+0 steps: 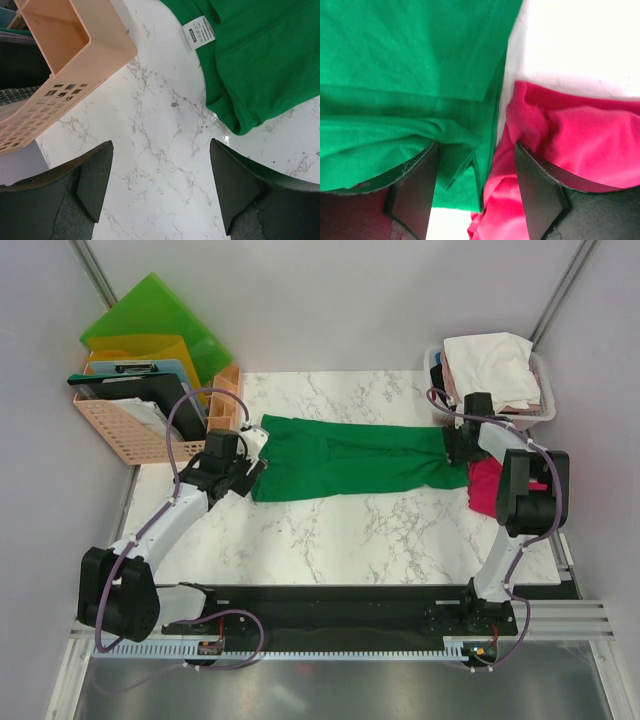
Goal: Fold and stack the t-shirts
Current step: Fold the other side of the tshirt into a rectangle
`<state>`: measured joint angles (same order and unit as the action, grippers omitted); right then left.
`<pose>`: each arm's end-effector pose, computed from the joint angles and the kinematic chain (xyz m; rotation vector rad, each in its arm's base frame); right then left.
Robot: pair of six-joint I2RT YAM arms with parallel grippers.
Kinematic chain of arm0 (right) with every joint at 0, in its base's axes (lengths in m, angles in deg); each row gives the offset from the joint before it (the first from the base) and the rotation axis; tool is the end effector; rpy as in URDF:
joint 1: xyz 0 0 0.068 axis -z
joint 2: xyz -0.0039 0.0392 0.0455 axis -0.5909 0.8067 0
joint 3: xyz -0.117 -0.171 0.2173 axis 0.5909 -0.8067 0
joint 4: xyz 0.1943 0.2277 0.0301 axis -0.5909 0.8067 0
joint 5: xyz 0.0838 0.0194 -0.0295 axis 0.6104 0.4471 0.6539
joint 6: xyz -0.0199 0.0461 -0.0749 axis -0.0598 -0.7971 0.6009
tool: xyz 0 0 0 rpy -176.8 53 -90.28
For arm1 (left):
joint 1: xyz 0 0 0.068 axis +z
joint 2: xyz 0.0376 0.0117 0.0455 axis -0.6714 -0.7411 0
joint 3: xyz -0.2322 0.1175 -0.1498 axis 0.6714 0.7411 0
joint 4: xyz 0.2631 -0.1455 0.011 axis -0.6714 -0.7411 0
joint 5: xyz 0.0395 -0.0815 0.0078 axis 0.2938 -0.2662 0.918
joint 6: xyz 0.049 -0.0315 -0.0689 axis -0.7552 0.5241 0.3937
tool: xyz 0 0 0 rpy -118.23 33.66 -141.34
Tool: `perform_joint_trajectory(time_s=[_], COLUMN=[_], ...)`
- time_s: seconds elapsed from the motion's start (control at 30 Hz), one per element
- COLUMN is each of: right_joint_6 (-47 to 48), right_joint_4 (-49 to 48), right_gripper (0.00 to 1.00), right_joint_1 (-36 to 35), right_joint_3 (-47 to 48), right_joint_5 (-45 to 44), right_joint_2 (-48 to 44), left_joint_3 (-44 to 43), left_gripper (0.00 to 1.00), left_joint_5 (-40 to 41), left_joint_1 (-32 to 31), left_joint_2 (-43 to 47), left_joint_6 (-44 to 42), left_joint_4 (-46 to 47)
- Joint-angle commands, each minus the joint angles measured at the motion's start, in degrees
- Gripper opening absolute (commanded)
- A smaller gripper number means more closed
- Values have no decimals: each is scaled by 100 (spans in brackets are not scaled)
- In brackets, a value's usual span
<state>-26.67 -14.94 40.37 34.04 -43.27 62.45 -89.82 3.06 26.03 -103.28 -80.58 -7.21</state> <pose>0.4619 -0.0416 0.1383 -0.1233 2.6702 -0.2202 0.3203 -0.0783 0.2281 0.7368 2.2226 0.2758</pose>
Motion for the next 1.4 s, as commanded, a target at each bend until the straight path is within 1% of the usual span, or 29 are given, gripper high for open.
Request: perform_joint_trajectory(time_s=[0.0, 0.13, 0.2, 0.23, 0.27, 0.3, 0.37, 0.4, 0.43, 0.5, 0.53, 0.57, 0.63, 0.7, 0.77, 0.87, 1.0, 1.1, 1.13, 1.17, 1.23, 1.37], right_joint_6=[-83, -92, -197, -258, -329, -382, -522, -549, -549, -444, -391, -234, -206, -215, -215, -224, -180, -171, -171, -171, -180, -171], right_joint_4=[-315, -439, -430, -369, -308, -272, -202, -184, -114, 53, 97, 71, -95, -96, -70, -26, -43, -61, -61, -70, -78, -61], right_gripper=[69, 71, 83, 87, 97, 98, 98, 98, 98, 98, 98, 98, 98, 98, 98, 98, 98, 98, 98, 98, 98, 98], right_joint_1=[25, 17, 25, 25, 43, 43, 52, 52, 52, 87, 104, 122, 113, 113, 122, 122, 131, 148, 140, 157, 175, 210], right_joint_3=[-180, -452, -611, -689, -829, -944, -1357, -1497, -1682, -1701, -1692, -1762, -1920, -1921, -1851, -1806, -1894, -1903, -1912, -1921, -1938, -1938], right_joint_5=[-136, -75, -22, 83, 179, 328, 907, 1119, 1443, 1481, 1429, 1394, 1481, 1700, 1710, 1631, 1631, 1622, 1657, 1683, 1779, 1929], right_joint_2=[-590, -1512, -2029, -2197, -2364, -2688, -3006, -3278, -3376, -3569, -3640, -3701, -3799, -3712, -3615, -3465, -3500, -3518, -3526, -3535, -3535, -3491], left_joint_3=[54, 142, 159, 160, 151, 133, -24, -95, -252, -472, -743, -911, -1437, -1790, -2037, -2406, -3169, -3548, -3810, -3917, -4050, -3945], left_gripper=[85, 84, 84, 84, 84, 85, 86, 86, 87, 88, 90, 100, 100, 100, 100, 100, 100, 100, 100, 100, 100, 100], left_joint_5=[-125, -143, -195, -231, -344, -450, -783, -1307, -1608, -2283, -2479, -2620, -2920, -2955, -3034, -3201, -3097, -3053, -2983, -2878, -2710, -2184], left_joint_1=[6, 6, 6, 14, 6, 6, -3, -12, -12, -38, -38, -38, -73, -187, -258, -284, -284, -284, -284, -284, -293, -284], left_joint_2=[187, 196, 196, 170, 152, 117, -24, -94, -164, -524, -682, -1101, -1542, -2095, -2326, -2958, -3924, -4277, -4504, -4620, -4708, -4674], left_joint_6=[-164, -155, -146, -120, -59, -23, 65, 82, 117, 214, 336, 381, 416, 443, 381, 338, 416, 565, 688, 706, 803, 1005], left_joint_4=[157, 166, 166, 175, 192, 201, 157, 122, 61, -62, -89, -106, -168, -291, -326, -440, -756, -950, -1037, -1204, -1232, -1214])
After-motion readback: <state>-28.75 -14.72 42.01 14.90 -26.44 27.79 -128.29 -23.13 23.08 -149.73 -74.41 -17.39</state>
